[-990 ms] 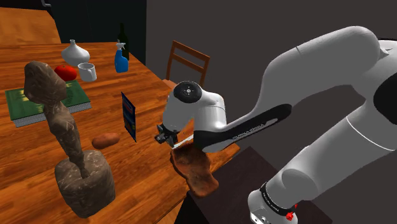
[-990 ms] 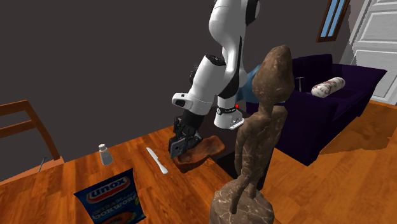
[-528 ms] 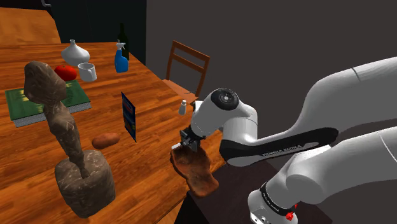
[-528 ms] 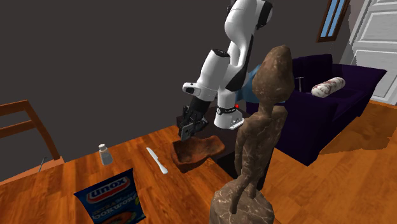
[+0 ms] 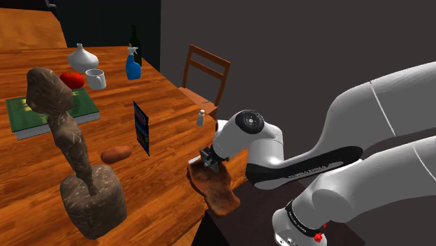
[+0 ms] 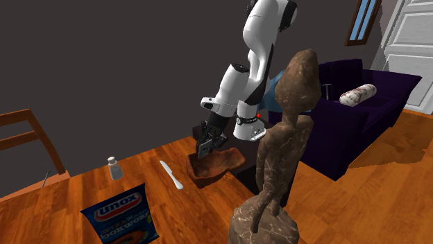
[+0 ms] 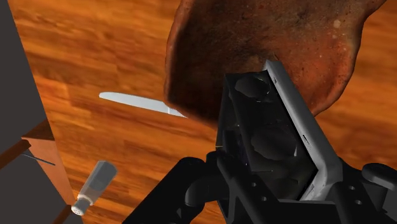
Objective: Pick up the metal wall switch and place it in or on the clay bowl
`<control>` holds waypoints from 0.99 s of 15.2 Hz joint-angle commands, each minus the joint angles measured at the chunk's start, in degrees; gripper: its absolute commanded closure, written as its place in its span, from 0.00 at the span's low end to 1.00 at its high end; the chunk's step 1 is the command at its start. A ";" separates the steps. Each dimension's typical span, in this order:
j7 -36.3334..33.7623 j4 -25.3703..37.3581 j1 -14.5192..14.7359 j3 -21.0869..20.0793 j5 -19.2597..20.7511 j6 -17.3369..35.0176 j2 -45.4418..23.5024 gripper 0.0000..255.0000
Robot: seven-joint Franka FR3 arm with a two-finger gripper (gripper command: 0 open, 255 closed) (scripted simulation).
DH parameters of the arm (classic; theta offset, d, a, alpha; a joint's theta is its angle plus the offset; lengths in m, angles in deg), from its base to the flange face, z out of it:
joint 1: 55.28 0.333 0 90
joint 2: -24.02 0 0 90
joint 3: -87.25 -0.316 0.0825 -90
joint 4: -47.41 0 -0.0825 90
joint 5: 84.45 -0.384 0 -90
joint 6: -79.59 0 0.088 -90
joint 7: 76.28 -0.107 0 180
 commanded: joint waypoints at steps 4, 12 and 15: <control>-6.60 -0.14 -7.74 -6.24 7.45 5.15 -4.78 1.00; -15.64 0.68 -18.70 -14.94 18.27 8.67 -9.07 1.00; -15.64 0.68 -18.70 -14.95 18.27 8.67 -9.07 1.00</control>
